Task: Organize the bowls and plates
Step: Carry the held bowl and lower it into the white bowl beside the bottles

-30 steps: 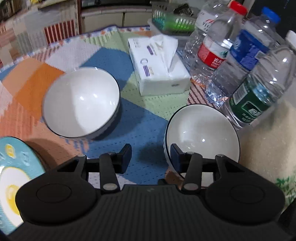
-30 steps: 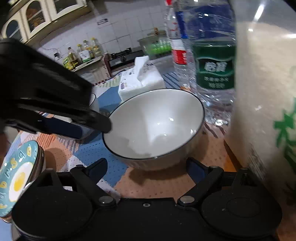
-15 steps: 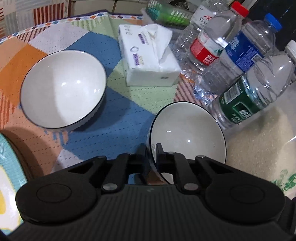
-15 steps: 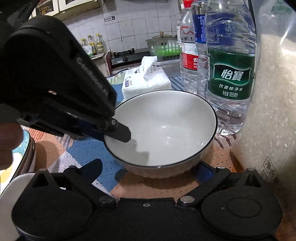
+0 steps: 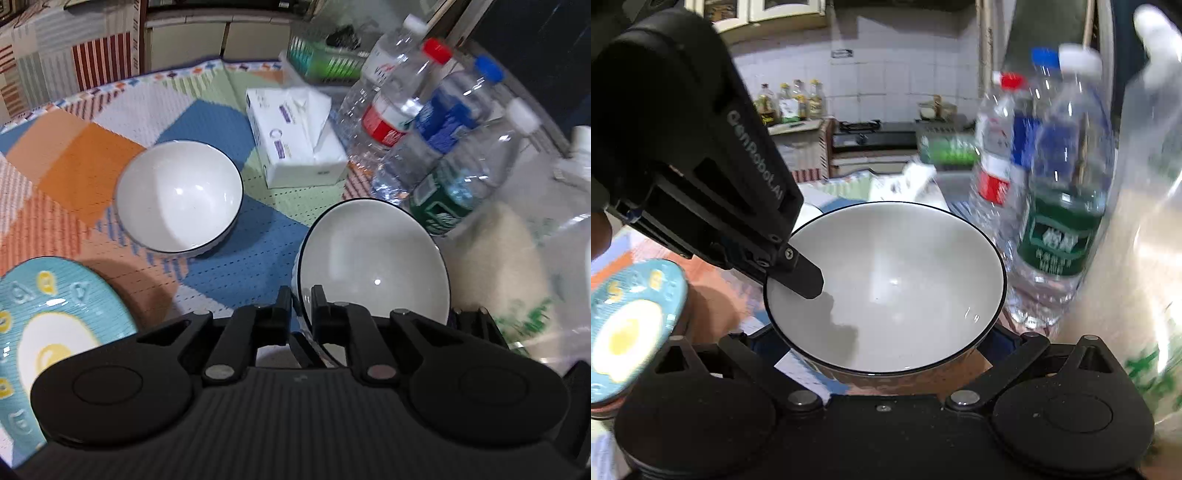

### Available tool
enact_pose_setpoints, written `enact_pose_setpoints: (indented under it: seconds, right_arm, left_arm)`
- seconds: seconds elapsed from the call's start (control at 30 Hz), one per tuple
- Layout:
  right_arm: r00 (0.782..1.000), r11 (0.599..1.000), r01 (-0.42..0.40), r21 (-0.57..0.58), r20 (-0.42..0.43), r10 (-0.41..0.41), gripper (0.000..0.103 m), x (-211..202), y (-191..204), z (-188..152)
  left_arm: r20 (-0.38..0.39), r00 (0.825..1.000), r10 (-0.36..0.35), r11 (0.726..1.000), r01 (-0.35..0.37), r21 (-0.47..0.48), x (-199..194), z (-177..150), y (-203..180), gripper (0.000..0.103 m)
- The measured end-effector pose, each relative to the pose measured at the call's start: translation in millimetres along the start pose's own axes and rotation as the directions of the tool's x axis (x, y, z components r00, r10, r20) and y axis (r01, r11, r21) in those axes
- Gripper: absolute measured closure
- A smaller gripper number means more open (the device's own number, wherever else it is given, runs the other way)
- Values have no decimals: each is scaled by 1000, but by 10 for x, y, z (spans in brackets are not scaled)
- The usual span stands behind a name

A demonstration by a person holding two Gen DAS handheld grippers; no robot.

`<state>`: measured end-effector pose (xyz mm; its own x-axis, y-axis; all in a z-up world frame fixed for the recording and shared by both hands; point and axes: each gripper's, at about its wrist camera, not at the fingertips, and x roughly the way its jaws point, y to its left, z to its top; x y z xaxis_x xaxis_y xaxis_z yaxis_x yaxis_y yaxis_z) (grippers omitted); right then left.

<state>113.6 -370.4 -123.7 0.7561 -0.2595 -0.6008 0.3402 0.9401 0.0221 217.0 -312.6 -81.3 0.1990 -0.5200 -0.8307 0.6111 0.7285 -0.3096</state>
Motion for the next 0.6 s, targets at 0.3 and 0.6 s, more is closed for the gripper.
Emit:
enact_pose_setpoints:
  seconds: [0.3,0.6]
  right_arm:
    - [977,974,-204,-97,37,208,0,-555,104,99]
    - [962,949,-267,-170,12,273,0,-728,246,-74]
  left_arm:
    - [47,998,-45,999,45,0,-740,-268,153,92]
    - [-10,999,-49,996,48,-73,-804,-616,369,92]
